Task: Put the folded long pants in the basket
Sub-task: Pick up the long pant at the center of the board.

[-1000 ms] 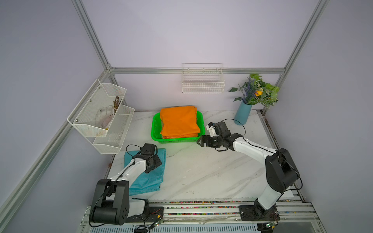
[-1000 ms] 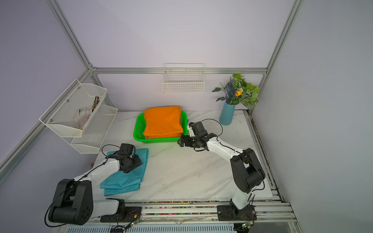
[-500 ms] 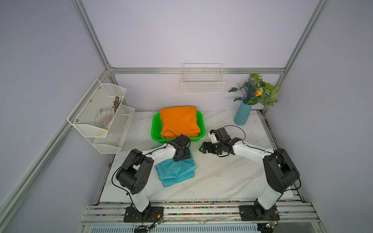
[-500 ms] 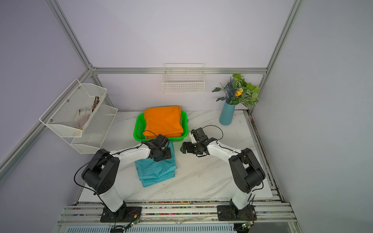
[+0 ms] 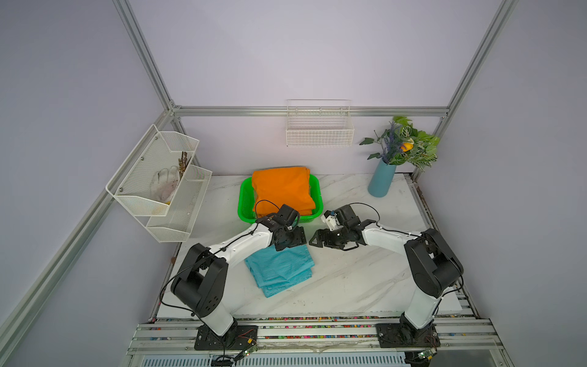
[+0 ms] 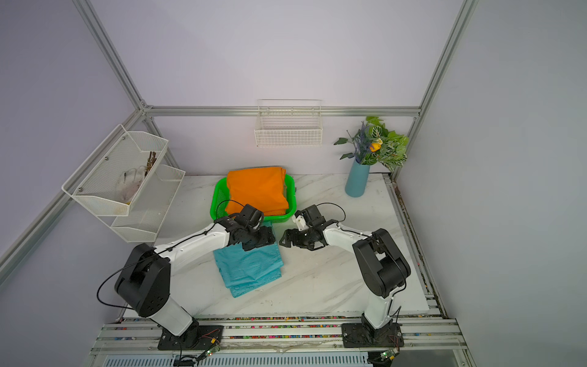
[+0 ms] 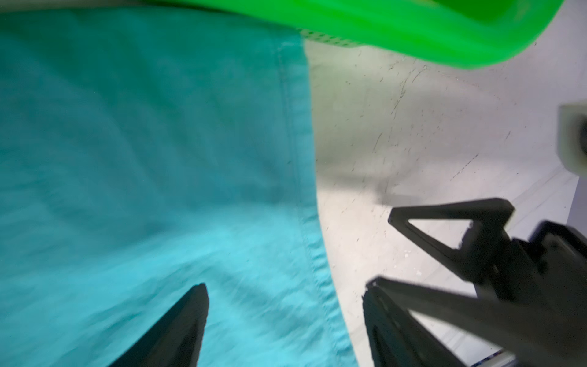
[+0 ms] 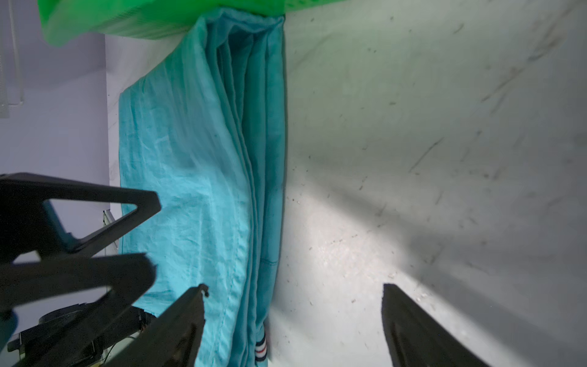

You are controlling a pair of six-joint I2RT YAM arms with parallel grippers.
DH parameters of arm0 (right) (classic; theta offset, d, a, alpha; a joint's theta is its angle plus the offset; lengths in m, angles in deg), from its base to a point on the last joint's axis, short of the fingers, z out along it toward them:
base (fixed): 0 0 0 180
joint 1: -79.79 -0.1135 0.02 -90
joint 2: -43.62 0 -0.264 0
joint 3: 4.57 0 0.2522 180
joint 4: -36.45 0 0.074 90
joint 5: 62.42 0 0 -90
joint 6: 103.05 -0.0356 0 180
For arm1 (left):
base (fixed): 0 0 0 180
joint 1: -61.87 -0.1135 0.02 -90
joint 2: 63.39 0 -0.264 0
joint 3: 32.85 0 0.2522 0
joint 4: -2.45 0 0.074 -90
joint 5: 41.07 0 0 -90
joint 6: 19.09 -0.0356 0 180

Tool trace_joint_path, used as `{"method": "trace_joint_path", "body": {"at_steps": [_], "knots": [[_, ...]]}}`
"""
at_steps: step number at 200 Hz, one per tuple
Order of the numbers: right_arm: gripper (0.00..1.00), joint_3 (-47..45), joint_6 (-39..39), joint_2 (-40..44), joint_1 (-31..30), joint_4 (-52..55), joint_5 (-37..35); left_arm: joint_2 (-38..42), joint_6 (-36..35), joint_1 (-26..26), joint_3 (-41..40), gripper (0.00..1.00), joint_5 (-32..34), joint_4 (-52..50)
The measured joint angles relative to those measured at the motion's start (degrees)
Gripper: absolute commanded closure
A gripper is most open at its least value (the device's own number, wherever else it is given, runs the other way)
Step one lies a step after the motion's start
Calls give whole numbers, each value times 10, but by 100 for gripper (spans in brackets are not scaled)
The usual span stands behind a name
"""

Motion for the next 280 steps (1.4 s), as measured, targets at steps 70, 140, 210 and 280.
{"method": "trace_joint_path", "body": {"at_steps": [70, 140, 210, 280], "knots": [[12, 80, 14, -80, -39, 12, 40, 243, 30, -123, -208, 17, 21, 10], [14, 138, 23, -121, -84, 35, 41, 283, 38, -250, -333, 16, -7, 64], [16, 130, -2, -121, -99, 11, 37, 214, 61, -253, -372, 30, -82, 232], [100, 108, -37, -133, -103, -13, 36, 209, 101, -185, -403, 100, -74, 288]]}}
